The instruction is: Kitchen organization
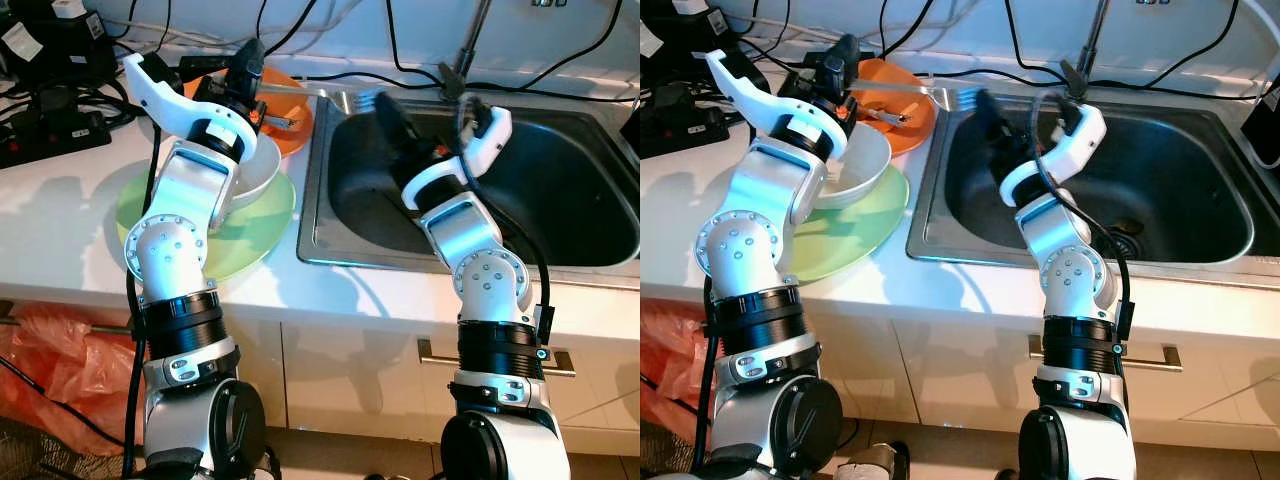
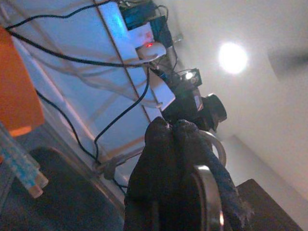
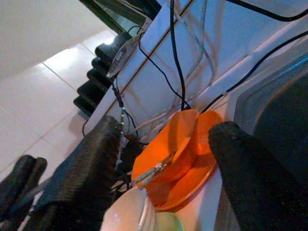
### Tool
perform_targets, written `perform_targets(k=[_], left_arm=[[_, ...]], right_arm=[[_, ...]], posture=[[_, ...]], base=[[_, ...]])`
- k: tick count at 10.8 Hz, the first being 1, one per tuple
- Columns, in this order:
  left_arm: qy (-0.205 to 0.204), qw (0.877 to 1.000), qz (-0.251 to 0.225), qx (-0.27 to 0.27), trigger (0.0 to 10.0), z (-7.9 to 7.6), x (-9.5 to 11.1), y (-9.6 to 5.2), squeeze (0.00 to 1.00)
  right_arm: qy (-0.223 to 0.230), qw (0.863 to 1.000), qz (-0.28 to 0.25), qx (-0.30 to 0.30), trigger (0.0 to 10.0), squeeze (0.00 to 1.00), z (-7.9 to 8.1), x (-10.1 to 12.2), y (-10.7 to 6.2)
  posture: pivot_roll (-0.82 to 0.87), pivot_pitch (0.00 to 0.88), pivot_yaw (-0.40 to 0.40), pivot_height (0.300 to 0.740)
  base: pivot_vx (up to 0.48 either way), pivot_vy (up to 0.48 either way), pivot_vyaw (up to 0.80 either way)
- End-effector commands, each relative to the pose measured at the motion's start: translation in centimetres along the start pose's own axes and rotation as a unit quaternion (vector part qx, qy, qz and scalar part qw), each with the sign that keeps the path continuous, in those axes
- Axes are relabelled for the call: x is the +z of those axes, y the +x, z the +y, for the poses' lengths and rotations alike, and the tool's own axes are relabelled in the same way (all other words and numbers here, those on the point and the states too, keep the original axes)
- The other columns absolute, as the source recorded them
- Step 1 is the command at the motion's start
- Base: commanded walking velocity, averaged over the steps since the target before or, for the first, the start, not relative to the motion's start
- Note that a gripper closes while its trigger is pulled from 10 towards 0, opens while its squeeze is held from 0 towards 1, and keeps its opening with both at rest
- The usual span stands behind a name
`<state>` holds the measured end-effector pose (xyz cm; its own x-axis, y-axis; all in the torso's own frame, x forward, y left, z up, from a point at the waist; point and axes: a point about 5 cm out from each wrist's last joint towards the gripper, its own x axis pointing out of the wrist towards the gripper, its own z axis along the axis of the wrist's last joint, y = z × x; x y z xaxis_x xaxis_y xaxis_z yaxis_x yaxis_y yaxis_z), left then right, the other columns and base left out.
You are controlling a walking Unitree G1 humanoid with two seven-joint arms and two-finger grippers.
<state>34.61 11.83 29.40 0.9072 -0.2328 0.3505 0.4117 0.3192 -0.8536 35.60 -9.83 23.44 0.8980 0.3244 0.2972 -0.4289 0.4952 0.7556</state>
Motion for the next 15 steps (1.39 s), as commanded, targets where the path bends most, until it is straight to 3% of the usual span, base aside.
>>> perform_targets(k=[1, 3, 4, 15], left_arm=[[-0.032, 0.999, 0.018, -0.005, 0.0, -0.2, -1.9, -0.3, 0.00], [-0.040, 0.999, 0.024, 0.002, 0.0, 0.1, -2.3, -0.4, 0.00], [-0.042, 0.999, 0.027, 0.005, 0.0, 0.2, -2.5, -0.4, 0.00], [-0.050, 0.998, 0.036, 0.013, 0.0, 0.5, -3.2, -0.4, 0.00]], right_arm=[[0.036, 0.999, -0.003, 0.026, 0.0, 0.00, 2.1, -1.0, 1.1], [0.053, 0.998, -0.006, 0.029, 0.0, 0.00, 2.3, -1.4, 1.5], [0.060, 0.997, -0.004, 0.039, 10.0, 0.00, 2.7, -1.6, 1.8], [0.134, 0.987, 0.033, 0.086, 10.0, 0.00, 5.0, -5.1, 3.0]], posture=[[0.10, 0.077, 0.027, 0.740], [0.10, 0.074, 0.026, 0.740], [0.10, 0.070, 0.026, 0.740], [0.10, 0.070, 0.025, 0.740]], base=[[0.000, 0.000, 0.00], [0.000, 0.000, 0.00], [0.000, 0.000, 0.00], [0.000, 0.000, 0.00]])
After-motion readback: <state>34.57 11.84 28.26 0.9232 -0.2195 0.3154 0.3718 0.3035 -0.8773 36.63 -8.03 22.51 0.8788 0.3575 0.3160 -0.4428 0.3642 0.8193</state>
